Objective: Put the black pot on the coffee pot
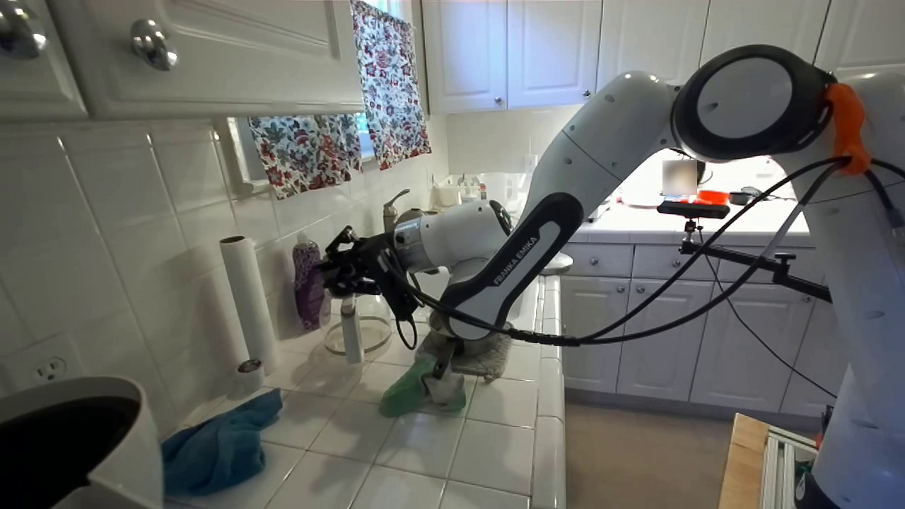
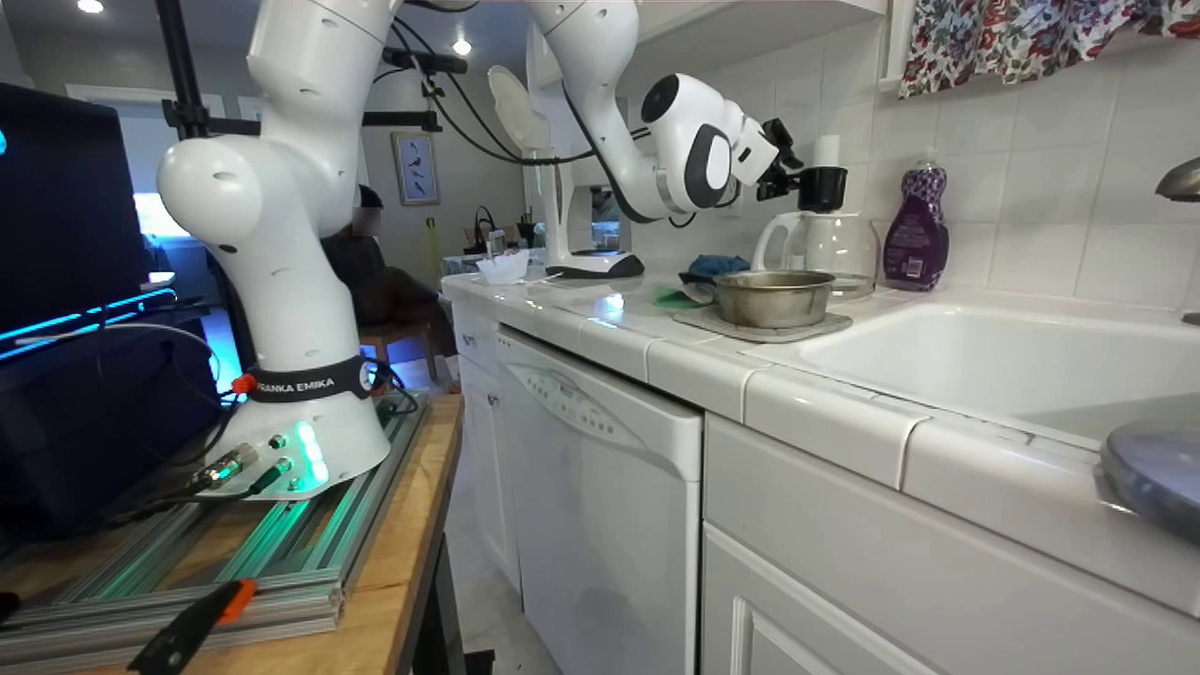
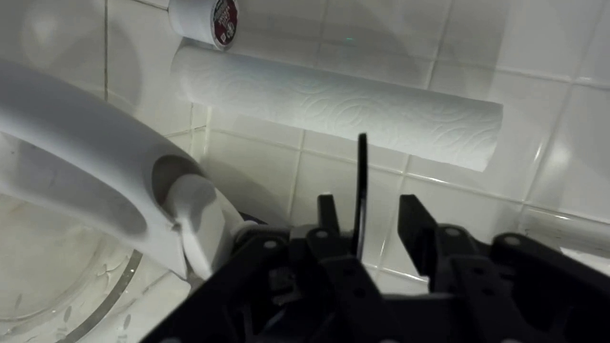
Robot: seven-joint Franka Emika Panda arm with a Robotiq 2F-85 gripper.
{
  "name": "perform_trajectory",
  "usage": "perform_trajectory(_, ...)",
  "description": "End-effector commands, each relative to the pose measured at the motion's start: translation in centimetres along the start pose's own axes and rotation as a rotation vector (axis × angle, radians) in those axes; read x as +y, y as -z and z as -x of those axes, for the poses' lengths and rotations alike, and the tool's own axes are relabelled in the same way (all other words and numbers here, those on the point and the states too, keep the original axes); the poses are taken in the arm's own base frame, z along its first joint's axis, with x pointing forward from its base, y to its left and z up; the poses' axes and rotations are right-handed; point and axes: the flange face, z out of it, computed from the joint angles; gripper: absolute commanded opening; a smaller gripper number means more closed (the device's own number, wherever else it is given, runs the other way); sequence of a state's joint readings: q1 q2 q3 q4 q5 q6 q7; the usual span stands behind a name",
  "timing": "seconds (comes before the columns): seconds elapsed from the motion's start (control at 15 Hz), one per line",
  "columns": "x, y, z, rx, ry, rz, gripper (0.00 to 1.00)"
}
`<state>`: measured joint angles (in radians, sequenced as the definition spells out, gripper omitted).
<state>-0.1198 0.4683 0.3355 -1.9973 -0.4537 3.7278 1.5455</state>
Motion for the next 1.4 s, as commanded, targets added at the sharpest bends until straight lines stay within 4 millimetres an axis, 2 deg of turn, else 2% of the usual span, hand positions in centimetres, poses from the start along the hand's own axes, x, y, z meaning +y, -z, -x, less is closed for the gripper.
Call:
perform_trajectory(0.0, -1.1, 0.9, -0.2, 0.01, -0.001, -0.024, 0.7)
perform_trajectory(0.27, -2.8, 3.3, -0.5, 0.099, 0.015, -0.022, 0.99)
perform_trajectory(0.53, -2.8, 7.0, -1.4, 0.222, -0.048, 0.078, 1.0)
perform_trajectory(1.0, -1.8, 10.2, -0.4, 0.27, -0.094, 0.22, 1.0)
perform_trajectory(1.13, -1.4, 12.6, -2.4, 0.344, -0.047, 0.246, 1.0)
perform_trajectory(1.2, -1.0, 15.0, -4.1, 0.38, -0.011, 0.272, 1.0)
perform_trajectory(1.33, 0.0, 18.7, -6.4, 0.439, 0.054, 0.317, 1.0)
